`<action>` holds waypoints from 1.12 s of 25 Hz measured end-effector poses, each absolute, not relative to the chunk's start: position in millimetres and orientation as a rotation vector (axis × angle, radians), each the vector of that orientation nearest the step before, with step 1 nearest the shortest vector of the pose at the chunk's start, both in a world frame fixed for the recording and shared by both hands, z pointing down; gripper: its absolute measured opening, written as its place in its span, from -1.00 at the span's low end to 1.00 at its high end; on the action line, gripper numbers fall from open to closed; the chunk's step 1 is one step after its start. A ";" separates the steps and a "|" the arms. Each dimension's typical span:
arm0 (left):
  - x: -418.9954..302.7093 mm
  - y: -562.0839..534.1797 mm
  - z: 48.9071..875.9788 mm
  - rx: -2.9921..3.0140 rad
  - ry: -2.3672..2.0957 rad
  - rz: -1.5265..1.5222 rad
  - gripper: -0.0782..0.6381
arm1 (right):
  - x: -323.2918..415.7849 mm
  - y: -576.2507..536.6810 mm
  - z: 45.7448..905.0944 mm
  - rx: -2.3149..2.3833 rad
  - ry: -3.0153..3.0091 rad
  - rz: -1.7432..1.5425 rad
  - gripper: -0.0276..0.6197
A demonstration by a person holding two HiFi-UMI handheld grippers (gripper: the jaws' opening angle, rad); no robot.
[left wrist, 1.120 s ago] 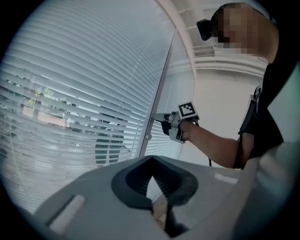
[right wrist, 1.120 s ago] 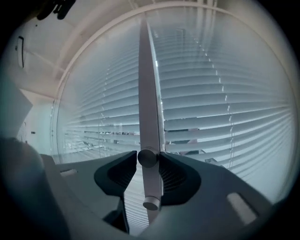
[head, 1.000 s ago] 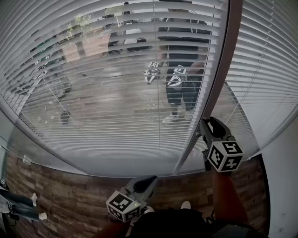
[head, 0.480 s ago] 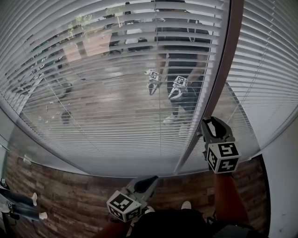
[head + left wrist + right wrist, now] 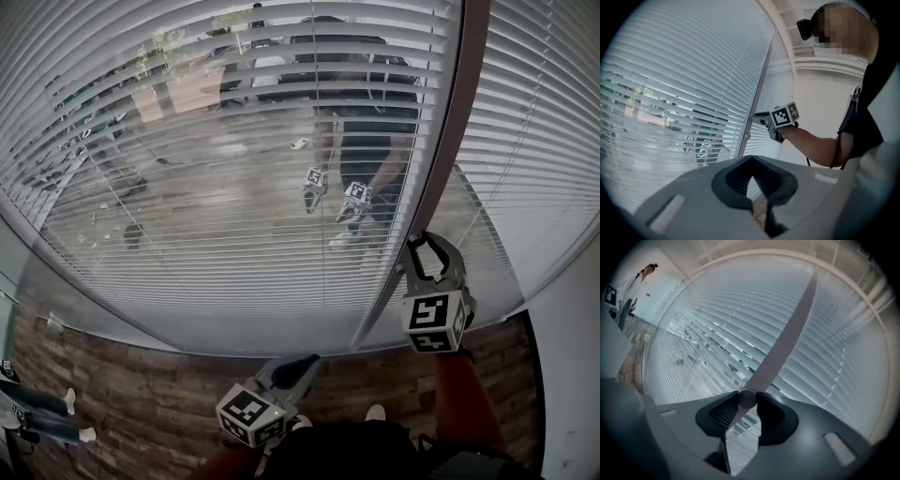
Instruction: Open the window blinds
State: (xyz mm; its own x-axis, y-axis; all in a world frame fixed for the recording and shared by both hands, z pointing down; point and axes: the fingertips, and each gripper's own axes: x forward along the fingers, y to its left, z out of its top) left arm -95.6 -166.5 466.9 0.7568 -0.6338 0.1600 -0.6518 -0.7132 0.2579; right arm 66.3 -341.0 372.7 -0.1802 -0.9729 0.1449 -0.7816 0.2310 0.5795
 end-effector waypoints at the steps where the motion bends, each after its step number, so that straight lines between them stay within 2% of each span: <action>1: -96.9 -163.2 469.0 2.657 -0.992 0.083 -0.78 | 64.5 -337.8 375.2 1.590 -1.985 -0.563 -0.45; 9: -89.5 -172.1 471.9 2.669 -0.973 0.086 -0.78 | 66.6 -347.4 375.5 1.560 -1.911 -0.653 -0.44; 12: -89.0 -171.1 471.3 2.665 -0.968 0.079 -0.78 | 68.6 -342.1 367.7 1.639 -2.093 -0.505 -0.33; 18: -86.5 -175.5 471.6 2.657 -0.975 0.096 -0.78 | 80.9 -352.0 367.6 1.747 -2.432 -0.028 -0.35; 21: -88.3 -176.9 469.4 2.652 -0.996 0.102 -0.78 | 77.9 -353.1 371.6 1.751 -2.459 0.023 -0.43; 28: -88.3 -173.7 473.3 2.656 -0.985 0.095 -0.78 | 77.5 -357.4 374.6 1.782 -2.410 -0.007 -0.45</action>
